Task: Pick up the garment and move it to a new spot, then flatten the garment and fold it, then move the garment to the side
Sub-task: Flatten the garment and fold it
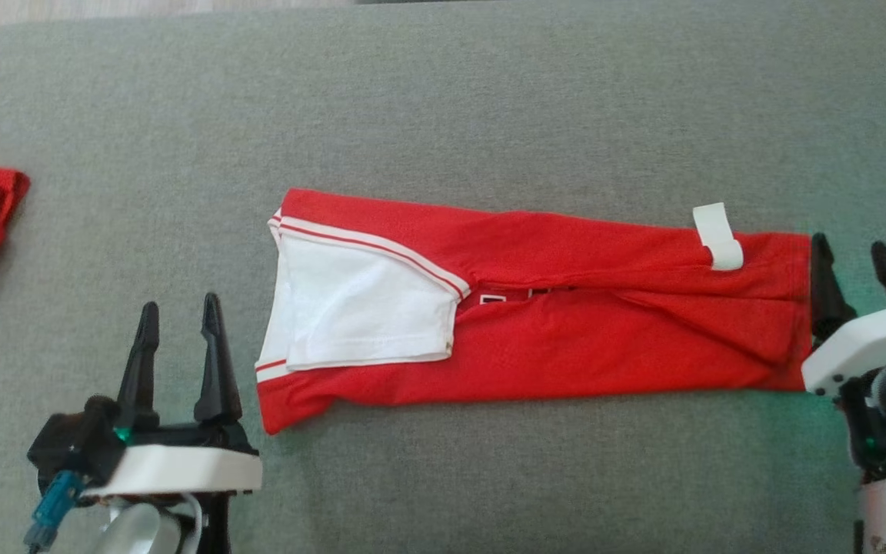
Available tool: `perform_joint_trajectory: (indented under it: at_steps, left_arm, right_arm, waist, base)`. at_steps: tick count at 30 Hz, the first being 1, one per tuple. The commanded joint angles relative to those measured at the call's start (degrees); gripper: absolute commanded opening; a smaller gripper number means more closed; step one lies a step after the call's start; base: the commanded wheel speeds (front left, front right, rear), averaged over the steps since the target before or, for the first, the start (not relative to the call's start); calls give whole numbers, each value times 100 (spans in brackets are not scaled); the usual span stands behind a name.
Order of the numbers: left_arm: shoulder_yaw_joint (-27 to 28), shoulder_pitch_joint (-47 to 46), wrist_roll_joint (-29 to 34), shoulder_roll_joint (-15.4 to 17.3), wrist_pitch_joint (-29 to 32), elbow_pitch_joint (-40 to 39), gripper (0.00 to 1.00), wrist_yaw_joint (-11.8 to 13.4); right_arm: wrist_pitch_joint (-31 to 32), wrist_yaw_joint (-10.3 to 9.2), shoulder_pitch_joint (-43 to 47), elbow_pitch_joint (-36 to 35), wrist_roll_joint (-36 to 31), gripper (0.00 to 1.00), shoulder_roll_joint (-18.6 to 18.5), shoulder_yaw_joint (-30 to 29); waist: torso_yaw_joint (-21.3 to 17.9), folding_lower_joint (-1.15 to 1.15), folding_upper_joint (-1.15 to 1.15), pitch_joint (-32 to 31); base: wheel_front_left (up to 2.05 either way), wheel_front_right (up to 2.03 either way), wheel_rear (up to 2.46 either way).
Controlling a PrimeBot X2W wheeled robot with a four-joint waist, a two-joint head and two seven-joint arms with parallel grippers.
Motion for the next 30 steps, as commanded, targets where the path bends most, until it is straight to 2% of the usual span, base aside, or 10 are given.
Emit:
perform_joint_trajectory:
  at_steps: [1,6,12,24,25,26,27,29,30]
  left_arm:
    - [305,-63,96,54,-69,-207,100,21]
    - [362,-64,192,-10,-70,-268,100,10]
    - [406,-49,255,-52,-70,-313,100,1]
    - [485,-2,306,-64,-71,-327,100,-8]
    - [486,2,305,-62,-71,-322,100,-10]
    - [484,5,305,-60,-71,-316,100,-12]
    - [480,7,304,-60,-71,-309,100,-15]
    - [465,13,306,-64,-71,-292,100,-18]
    - [441,23,307,-65,-61,-272,100,-19]
  right_arm:
    - [28,44,-230,-36,-90,100,12,57]
    - [-33,44,-342,468,-319,100,84,-30]
    - [-403,44,-304,980,-433,100,121,14]
    - [-1082,44,-395,2122,-221,100,132,319]
    - [-1120,44,-432,2197,-210,78,132,382]
    - [-1163,44,-465,2263,-217,65,133,448]
    - [-1203,44,-493,2329,-224,47,133,498]
    - [-1286,44,-540,2447,-226,35,133,603]
    - [-1373,44,-573,2538,-210,18,133,702]
  waist:
    - [54,0,0,49]
    - [156,0,0,125]
    - [215,0,0,162]
    - [161,0,0,119]
    - [155,0,0,114]
    - [152,0,0,108]
    - [150,0,0,101]
    - [148,0,0,80]
    - [144,0,0,59]
  base:
    - [0,0,0]
    - [0,0,0]
    - [0,0,0]
    - [0,0,0]
    - [0,0,0]
    - [0,0,0]
    - [0,0,0]
    - [0,0,0]
    - [0,0,0]
